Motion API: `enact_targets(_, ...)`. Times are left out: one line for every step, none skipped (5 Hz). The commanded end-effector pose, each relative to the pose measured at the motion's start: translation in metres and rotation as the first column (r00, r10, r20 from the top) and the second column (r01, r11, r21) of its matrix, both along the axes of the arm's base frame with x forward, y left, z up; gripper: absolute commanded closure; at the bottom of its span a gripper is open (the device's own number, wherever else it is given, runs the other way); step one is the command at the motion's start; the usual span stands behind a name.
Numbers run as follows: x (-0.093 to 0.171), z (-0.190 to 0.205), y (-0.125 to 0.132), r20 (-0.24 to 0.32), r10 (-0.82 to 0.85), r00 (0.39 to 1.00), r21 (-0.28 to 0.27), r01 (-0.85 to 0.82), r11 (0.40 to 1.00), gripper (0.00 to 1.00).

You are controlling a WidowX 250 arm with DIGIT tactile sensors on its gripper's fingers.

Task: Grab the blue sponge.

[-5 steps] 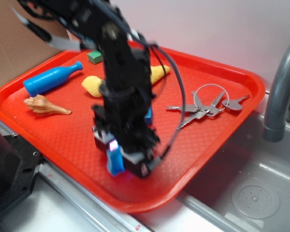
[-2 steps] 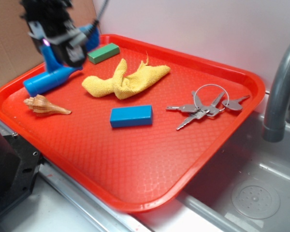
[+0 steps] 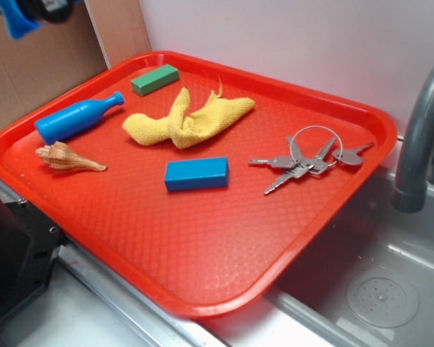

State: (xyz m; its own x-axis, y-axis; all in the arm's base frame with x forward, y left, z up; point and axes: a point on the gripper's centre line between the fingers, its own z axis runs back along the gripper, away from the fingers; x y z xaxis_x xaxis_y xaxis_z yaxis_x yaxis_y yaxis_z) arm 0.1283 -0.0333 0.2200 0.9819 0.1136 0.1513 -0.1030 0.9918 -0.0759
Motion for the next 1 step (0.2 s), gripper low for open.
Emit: enact_targets(0.0078, -0.0011, 0.0079, 0.083, 0.195, 0.977, 0.163, -0.207, 0.965, 1.00)
